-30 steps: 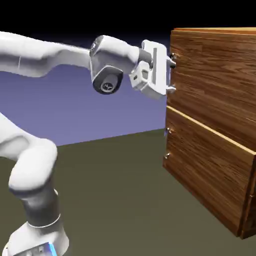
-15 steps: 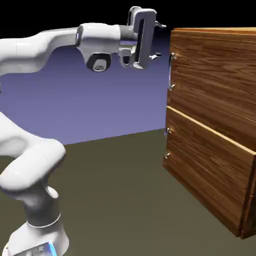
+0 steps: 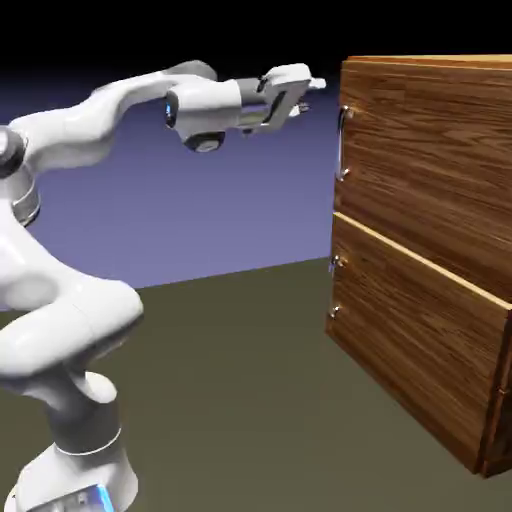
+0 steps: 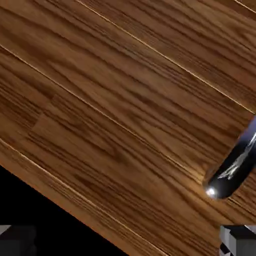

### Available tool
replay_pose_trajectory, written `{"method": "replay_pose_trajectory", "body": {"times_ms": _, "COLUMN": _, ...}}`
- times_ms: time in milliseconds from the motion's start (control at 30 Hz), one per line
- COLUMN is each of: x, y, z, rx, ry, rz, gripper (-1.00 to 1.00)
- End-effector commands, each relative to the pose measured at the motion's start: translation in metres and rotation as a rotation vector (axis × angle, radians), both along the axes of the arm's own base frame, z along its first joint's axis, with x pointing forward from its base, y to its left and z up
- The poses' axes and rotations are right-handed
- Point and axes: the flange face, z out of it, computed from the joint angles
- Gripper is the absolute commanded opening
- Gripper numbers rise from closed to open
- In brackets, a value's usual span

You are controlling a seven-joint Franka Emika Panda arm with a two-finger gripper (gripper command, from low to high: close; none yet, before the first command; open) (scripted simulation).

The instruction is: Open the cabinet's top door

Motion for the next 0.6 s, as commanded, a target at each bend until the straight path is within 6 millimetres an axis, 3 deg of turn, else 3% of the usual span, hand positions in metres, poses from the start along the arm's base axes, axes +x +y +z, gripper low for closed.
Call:
{"method": "replay_pose_trajectory", "body": {"times_ms": 0, "x": 0.006, "y": 0.006, "z": -0.01, "rx": 0.057, "ry": 0.0, "rz": 0.005, "gripper": 0.0}}
{"method": "replay_pose_trajectory", "body": {"times_ms": 200, "x": 0.045, "y": 0.035, "z": -0.078, "rx": 0.407, "ry": 0.021, "rz": 0.023, "gripper": 0.0}}
{"method": "replay_pose_trajectory", "body": {"times_ms": 267, "x": 0.046, "y": 0.036, "z": -0.081, "rx": 0.417, "ry": 0.022, "rz": 0.023, "gripper": 0.0}}
{"method": "replay_pose_trajectory", "body": {"times_ms": 433, "x": 0.096, "y": 0.034, "z": -0.081, "rx": 0.417, "ry": 0.022, "rz": 0.023, "gripper": 0.0}}
{"method": "replay_pose_trajectory", "body": {"times_ms": 467, "x": 0.096, "y": 0.034, "z": -0.081, "rx": 0.417, "ry": 0.022, "rz": 0.023, "gripper": -1.0}}
{"method": "replay_pose_trajectory", "body": {"times_ms": 567, "x": 0.081, "y": 0.03, "z": -0.081, "rx": 0.416, "ry": 0.029, "rz": 0.053, "gripper": -1.0}}
